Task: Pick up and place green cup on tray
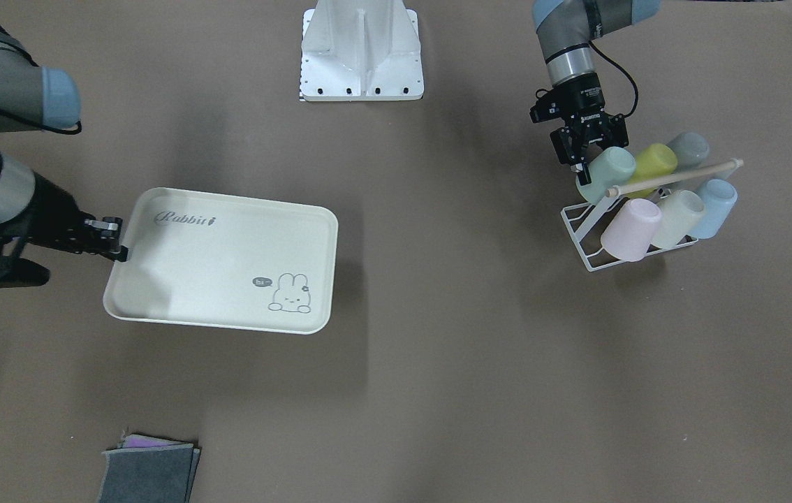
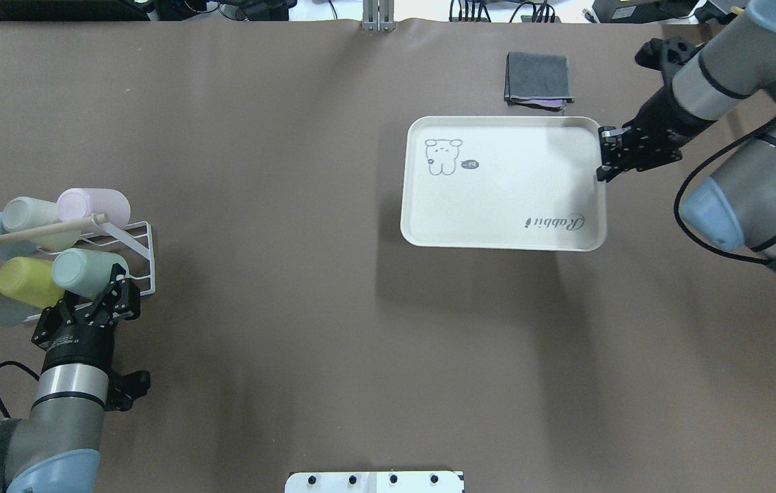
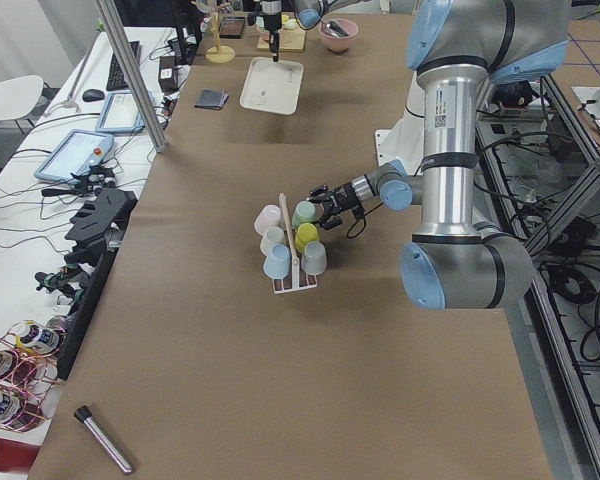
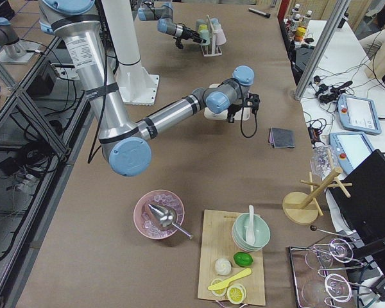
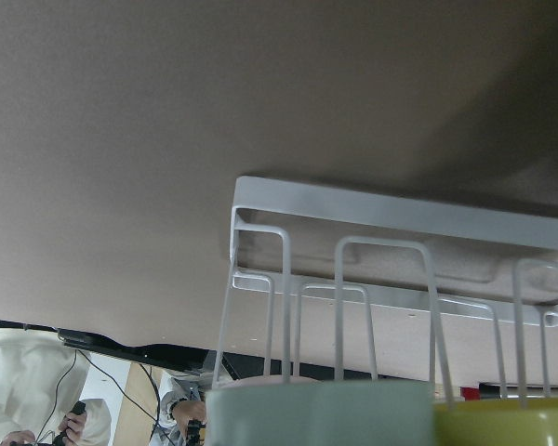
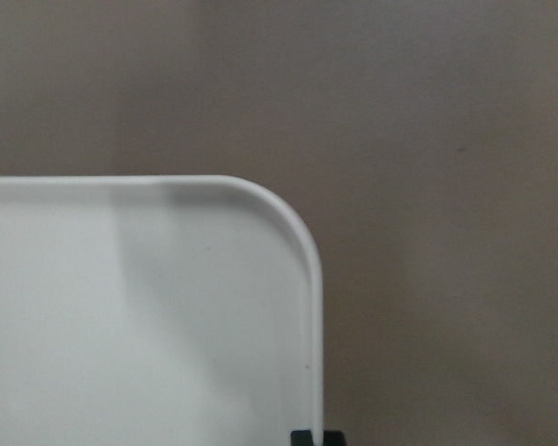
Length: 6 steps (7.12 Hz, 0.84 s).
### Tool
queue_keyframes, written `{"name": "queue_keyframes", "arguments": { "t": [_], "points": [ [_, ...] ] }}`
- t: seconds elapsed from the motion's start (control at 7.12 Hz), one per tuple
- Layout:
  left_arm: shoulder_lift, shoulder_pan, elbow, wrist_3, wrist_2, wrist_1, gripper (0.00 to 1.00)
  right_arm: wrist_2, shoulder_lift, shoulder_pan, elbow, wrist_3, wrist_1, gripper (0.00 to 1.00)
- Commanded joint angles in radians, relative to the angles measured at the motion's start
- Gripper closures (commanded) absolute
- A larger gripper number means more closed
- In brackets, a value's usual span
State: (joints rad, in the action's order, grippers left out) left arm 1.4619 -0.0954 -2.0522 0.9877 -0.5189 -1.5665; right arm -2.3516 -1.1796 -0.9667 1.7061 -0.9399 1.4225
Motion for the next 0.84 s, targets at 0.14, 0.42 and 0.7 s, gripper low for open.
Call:
{"name": "queue_keyframes", "arguments": {
  "t": [0.14, 0.42, 0.7],
  "points": [
    [-0.037, -0.009, -0.037, 0.002, 0.014, 0.002, 0.79, 0.003, 0.122, 0.136, -0.003, -0.137, -0.005, 1.00],
    [-0.070, -0.009, -0.080, 0.008, 0.053, 0.003, 0.78, -0.015, 0.178, 0.193, -0.017, -0.148, -0.007, 1.00],
    [-0.084, -0.009, -0.104, 0.009, 0.054, 0.003, 0.78, -0.014, 0.244, 0.230, -0.110, -0.148, -0.070, 1.00]
  ]
}}
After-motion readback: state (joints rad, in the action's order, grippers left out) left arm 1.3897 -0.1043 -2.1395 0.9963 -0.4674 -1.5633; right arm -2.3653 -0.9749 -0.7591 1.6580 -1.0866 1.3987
